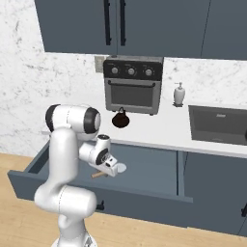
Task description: Pick the pizza cutter from the drawer and place it on the counter.
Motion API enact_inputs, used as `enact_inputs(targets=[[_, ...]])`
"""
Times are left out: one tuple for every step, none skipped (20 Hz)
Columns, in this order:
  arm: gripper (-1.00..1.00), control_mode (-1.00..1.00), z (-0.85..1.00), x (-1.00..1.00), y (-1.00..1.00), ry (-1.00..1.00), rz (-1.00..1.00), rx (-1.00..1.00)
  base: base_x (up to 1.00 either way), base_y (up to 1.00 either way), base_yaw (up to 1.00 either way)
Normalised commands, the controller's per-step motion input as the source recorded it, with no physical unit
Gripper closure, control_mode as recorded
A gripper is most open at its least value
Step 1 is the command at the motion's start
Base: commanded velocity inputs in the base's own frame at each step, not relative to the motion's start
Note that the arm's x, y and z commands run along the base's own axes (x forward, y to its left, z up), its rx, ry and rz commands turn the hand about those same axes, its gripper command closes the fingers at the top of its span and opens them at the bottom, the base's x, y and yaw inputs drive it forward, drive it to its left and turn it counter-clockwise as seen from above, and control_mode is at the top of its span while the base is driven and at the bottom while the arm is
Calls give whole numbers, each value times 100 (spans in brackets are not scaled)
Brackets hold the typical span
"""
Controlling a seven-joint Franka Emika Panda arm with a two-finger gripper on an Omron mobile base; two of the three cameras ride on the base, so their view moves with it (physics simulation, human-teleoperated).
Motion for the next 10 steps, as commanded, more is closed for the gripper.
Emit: enact_inputs(targets=[[100,-100,39,-9,0,-2,0,0,0,0,0],[100,-100,75,-23,0,-1,0,0,0,0,0],[100,-100,91,-39,0,0,0,0,0,0,0],[100,-100,97,-55,0,-2,0,0,0,0,0],[100,-100,100,-48,-5,0,0,0,0,0,0],[100,-100,100,-47,-4,0,0,0,0,0,0],[100,-100,100,-59,-6,0,0,0,0,0,0],[100,-100,100,-65,-13,0,0,0,0,0,0],[100,-100,100,-67,-14,0,0,0,0,0,0],[100,-100,100,-71,-12,0,0,0,0,0,0]])
